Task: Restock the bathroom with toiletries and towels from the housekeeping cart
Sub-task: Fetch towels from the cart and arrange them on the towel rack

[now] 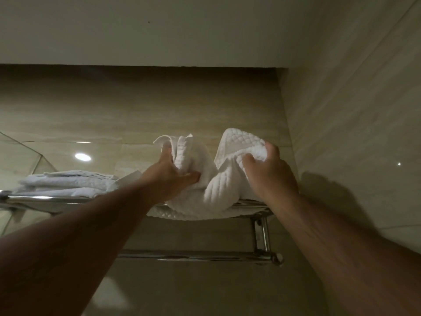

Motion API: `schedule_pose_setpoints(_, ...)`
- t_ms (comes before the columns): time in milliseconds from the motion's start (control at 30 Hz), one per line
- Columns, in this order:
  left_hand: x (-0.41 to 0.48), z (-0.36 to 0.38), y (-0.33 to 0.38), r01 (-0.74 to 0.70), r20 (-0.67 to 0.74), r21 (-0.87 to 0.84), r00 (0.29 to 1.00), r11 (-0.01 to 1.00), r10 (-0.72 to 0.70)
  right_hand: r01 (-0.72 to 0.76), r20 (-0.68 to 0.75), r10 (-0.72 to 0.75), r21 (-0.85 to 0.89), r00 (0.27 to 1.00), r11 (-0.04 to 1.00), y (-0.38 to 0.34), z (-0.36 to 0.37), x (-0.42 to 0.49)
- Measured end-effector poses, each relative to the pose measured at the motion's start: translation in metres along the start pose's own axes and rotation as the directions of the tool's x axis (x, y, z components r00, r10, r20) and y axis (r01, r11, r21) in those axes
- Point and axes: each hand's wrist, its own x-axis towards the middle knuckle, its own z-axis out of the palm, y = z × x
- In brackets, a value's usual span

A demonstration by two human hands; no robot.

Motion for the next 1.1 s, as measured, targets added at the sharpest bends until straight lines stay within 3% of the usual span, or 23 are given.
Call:
schedule_pose_setpoints(133, -0.002, 0.001, -0.003, -0.055, -0.073, -0.036, 0.996, 0.998, 0.053, 0.118, -0.130, -0.103, 0.118, 0.986, 0.986, 0.000, 0.002, -0.001)
schedule_pose_setpoints(300, 0.008, 0.006, 0.006, -0.144, -0.236, 0.024, 0.961, 0.989, 0.145, 0.307, -0.314, -0.269, 0.079, 0.911, 0.948, -0.001, 0.005, 0.012)
schedule_pose_setpoints(433, 0.026, 0.011, 0.007, -0.045, -0.341, 0.058, 0.938, 0.997, 0.062, 0.165, -0.299, -0.140, 0.059, 0.944, 0.985, 0.000, 0.007, 0.038)
schedule_pose_setpoints(500, 0.031, 0.014, -0.002, 0.150, -0.301, 0.104, 0.947, 0.983, -0.112, -0.003, -0.144, -0.005, -0.054, 0.990, 0.999, 0.007, 0.004, 0.045)
schedule_pose_setpoints(567, 0.031, 0.015, -0.011, 0.333, -0.281, 0.195, 0.920, 0.922, -0.273, -0.103, 0.061, 0.122, -0.244, 0.991, 0.964, 0.014, 0.002, 0.044)
schedule_pose_setpoints(667, 0.033, 0.012, -0.016, 0.387, -0.265, 0.267, 0.910, 0.882, -0.319, -0.115, 0.163, 0.172, -0.311, 0.971, 0.943, 0.022, 0.001, 0.036)
schedule_pose_setpoints(733, 0.036, 0.006, -0.019, 0.366, -0.253, 0.310, 0.921, 0.877, -0.295, -0.082, 0.153, 0.128, -0.279, 0.980, 0.957, 0.022, -0.002, 0.030)
schedule_pose_setpoints(833, 0.040, -0.004, -0.021, 0.315, -0.276, 0.403, 0.937, 0.859, -0.214, -0.045, 0.067, 0.048, -0.045, 0.997, 0.998, 0.022, -0.005, 0.030)
schedule_pose_setpoints(967, 0.049, -0.024, -0.015, 0.333, -0.422, 0.538, 0.902, 0.774, -0.095, -0.200, -0.082, 0.233, 0.297, 0.969, 0.934, 0.019, -0.009, 0.045)
schedule_pose_setpoints(1033, 0.045, -0.024, -0.016, 0.353, -0.414, 0.632, 0.906, 0.690, -0.085, -0.197, -0.136, 0.238, 0.258, 0.962, 0.946, 0.018, -0.004, 0.044)
schedule_pose_setpoints(1100, 0.038, -0.019, -0.023, 0.320, -0.360, 0.789, 0.933, 0.525, -0.027, -0.112, -0.145, 0.121, 0.074, 0.982, 0.991, 0.015, 0.005, 0.034)
